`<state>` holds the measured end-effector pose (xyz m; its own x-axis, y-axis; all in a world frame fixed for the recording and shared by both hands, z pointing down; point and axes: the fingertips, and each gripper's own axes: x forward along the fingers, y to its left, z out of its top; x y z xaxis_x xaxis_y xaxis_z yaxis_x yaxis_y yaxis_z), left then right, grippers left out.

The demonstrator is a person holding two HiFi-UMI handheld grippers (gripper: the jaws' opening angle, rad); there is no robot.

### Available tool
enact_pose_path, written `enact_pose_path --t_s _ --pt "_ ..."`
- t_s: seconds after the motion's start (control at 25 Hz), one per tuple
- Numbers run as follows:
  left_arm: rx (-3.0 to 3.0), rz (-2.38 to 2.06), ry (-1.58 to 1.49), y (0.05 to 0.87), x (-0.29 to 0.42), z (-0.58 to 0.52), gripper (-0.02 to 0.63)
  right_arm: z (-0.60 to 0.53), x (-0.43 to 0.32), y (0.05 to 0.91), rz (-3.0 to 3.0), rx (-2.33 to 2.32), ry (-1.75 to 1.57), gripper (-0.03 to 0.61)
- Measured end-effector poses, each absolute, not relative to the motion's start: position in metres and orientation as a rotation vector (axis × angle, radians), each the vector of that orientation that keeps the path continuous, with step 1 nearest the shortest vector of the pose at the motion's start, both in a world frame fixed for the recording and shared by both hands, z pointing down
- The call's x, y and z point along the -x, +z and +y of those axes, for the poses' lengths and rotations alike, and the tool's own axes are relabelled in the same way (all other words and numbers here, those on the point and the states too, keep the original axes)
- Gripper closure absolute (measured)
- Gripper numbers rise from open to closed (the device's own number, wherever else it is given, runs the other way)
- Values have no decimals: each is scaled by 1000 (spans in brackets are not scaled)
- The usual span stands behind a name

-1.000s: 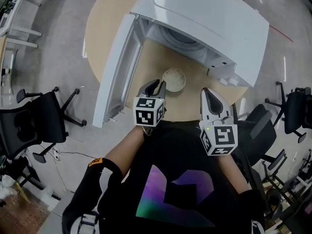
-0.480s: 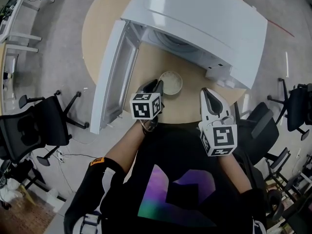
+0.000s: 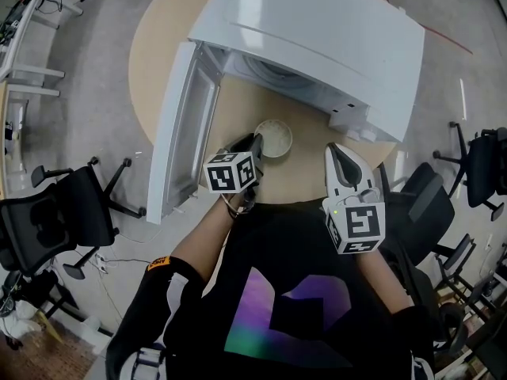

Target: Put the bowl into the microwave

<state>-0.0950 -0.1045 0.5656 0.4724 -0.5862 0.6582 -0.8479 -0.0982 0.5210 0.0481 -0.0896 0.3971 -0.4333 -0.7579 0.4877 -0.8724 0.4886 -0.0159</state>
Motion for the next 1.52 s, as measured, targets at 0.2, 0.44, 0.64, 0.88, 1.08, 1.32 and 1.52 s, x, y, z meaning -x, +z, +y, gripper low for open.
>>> enact_pose_path --t_s 0.2,0.44,0.64,0.88,1.08,1.32,1.52 --pt "-1782 -1218 352 567 97 -107 518 -90 -48 395 -2318 -1359 364 563" --pt "-1748 -1159 304 567 91 -104 526 -89 -51 392 -2313 -1374 353 563" --pt "-1699 -1118 208 564 86 -100 526 -89 -54 390 -2311 -1387 349 563" --pt "-1654 -1068 98 555 78 -100 531 -90 -56 389 -2313 -1393 344 563" --pt "-1642 -1058 65 553 77 -100 534 -90 -58 388 -2315 -1396 342 563" --pt "-1634 -1044 5 547 76 -100 535 -89 -61 389 -2318 -1404 350 563" --pt "-1609 -1032 -48 541 75 -102 536 -88 -61 388 -2322 -1405 347 563"
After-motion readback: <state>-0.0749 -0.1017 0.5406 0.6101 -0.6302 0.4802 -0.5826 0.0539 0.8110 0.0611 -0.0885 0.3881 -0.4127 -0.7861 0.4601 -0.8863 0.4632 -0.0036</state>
